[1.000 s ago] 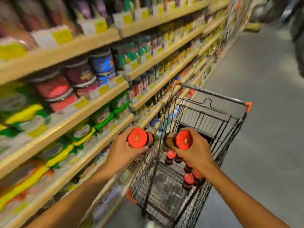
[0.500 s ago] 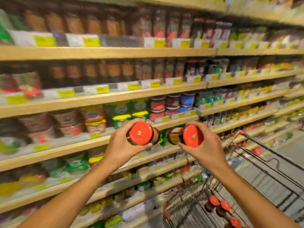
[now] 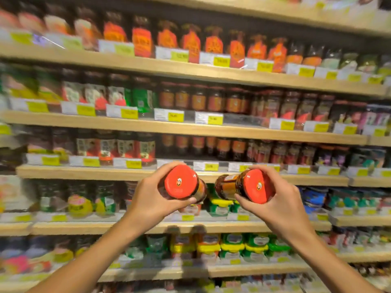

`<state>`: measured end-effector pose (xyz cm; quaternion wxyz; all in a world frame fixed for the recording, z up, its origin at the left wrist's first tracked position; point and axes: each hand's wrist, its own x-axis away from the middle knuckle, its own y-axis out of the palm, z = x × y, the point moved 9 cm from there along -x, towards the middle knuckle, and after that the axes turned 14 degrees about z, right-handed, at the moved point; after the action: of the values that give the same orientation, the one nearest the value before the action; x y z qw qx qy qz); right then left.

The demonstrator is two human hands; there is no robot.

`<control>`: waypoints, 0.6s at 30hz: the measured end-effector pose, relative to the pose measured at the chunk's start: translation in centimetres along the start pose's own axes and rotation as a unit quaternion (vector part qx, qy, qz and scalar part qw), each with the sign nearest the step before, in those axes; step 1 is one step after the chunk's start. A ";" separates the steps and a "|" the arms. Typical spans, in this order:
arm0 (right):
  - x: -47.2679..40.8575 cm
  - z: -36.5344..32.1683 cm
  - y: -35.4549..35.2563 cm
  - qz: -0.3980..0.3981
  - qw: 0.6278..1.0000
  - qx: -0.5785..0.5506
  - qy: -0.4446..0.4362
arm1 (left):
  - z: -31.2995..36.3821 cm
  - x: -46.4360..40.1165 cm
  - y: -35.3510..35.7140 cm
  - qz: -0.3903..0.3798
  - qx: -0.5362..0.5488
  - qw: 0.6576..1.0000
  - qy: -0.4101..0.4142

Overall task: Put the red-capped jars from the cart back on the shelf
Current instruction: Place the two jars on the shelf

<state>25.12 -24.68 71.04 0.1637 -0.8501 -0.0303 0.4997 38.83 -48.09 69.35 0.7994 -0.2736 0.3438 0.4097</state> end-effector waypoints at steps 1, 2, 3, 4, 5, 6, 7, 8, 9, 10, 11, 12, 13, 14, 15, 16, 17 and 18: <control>-1.0 -1.1 0.7 0.003 1.000 -0.011 -0.010 | 0.2 -0.9 -1.1 0.006 -0.001 1.000 0.005; -2.0 -2.1 1.3 0.007 0.999 -0.025 -0.019 | 0.5 -1.8 -2.1 0.011 -0.007 1.000 0.014; -3.0 -3.0 1.7 0.011 0.999 -0.037 -0.030 | 0.9 -2.8 -3.0 0.016 -0.015 0.999 0.028; -3.9 -3.9 2.1 0.019 0.998 -0.045 -0.042 | 1.3 -3.8 -3.9 0.022 -0.022 0.999 0.042; -4.9 -4.7 2.5 0.029 0.997 -0.051 -0.054 | 1.7 -4.9 -4.6 0.026 -0.026 0.998 0.053; -5.8 -5.4 2.7 0.041 0.996 -0.056 -0.064 | 2.2 -6.0 -5.2 0.031 -0.027 0.997 0.062; -6.6 -6.0 2.9 0.054 0.994 -0.058 -0.074 | 2.6 -7.1 -5.8 0.035 -0.025 0.996 0.072; -7.5 -6.6 3.1 0.065 0.993 -0.060 -0.080 | 3.1 -8.1 -6.2 0.039 -0.022 0.996 0.082; -8.3 -7.1 3.3 0.073 0.992 -0.064 -0.084 | 3.5 -9.0 -6.6 0.044 -0.017 0.995 0.090; -9.2 -7.4 3.6 0.077 0.991 -0.072 -0.086 | 3.8 -9.9 -6.9 0.049 -0.011 0.994 0.095; -10.1 -7.7 3.8 0.079 0.990 -0.082 -0.088 | 4.2 -10.8 -7.1 0.054 -0.006 0.994 0.099; -10.9 -7.9 4.0 0.084 0.988 -0.092 -0.090 | 4.5 -11.5 -7.4 0.060 -0.003 0.993 0.104; -11.9 -8.0 4.1 0.094 0.986 -0.099 -0.092 | 4.7 -12.3 -7.6 0.065 -0.003 0.992 0.110; -12.7 -8.1 4.2 0.107 0.985 -0.100 -0.095 | 5.1 -13.0 -7.7 0.069 -0.006 0.991 0.117; -13.5 -8.2 4.4 0.119 0.983 -0.098 -0.098 | 5.2 -13.7 -7.8 0.071 -0.009 0.989 0.127; -14.2 -8.2 4.7 0.128 0.982 -0.094 -0.101 | 5.4 -14.4 -7.9 0.073 -0.011 0.988 0.133; -14.9 -8.2 5.1 0.134 0.982 -0.090 -0.101 | 5.4 -15.1 -7.9 0.077 -0.014 0.988 0.135; -15.6 -8.2 5.5 0.140 0.981 -0.088 -0.100 | 5.3 -15.7 -8.0 0.082 -0.020 0.987 0.135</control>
<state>23.75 -35.22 86.14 0.0129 -0.8030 0.0287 0.5951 40.61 -55.74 86.05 0.7036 -0.3132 0.4619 0.4399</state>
